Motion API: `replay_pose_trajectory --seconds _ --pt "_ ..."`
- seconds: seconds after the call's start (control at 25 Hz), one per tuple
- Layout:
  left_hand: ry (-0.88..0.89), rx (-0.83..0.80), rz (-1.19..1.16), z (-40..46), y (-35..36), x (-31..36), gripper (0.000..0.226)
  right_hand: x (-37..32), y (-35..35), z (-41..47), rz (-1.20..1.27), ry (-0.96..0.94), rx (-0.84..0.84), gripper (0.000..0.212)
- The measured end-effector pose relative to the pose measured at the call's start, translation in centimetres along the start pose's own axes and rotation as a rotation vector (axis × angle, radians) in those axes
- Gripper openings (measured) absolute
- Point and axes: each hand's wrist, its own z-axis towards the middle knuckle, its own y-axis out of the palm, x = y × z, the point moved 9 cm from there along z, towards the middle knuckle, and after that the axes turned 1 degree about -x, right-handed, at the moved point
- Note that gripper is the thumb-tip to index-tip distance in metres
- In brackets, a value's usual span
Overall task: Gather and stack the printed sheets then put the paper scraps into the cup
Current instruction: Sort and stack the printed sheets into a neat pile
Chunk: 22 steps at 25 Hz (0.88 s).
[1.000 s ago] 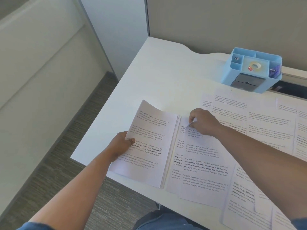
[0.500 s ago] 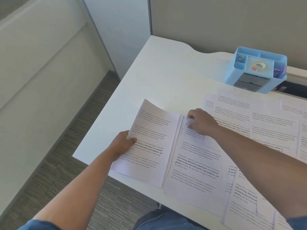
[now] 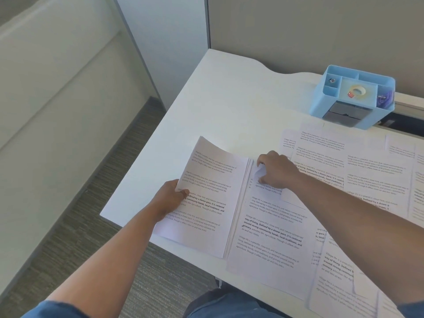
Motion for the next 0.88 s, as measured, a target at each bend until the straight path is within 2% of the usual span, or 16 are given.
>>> replay_pose_trajectory --seconds 0.32,0.56,0.68,0.88 --pt "0.006 0.002 -0.007 -0.1 0.0 0.0 0.016 0.2 0.5 -0.8 -0.116 0.062 -0.029 0.058" --pt "0.018 0.015 0.001 -0.3 0.1 0.1 0.016 0.1 1.0 -1.3 -0.068 0.036 -0.031 0.039" --pt "0.027 0.018 0.005 -0.4 0.1 0.2 0.016 0.4 1.4 -1.7 0.004 0.044 -0.037 0.043" --pt "0.037 0.021 0.01 -0.6 0.1 0.3 0.017 -0.2 1.4 -2.1 -0.016 -0.005 -0.02 0.046"
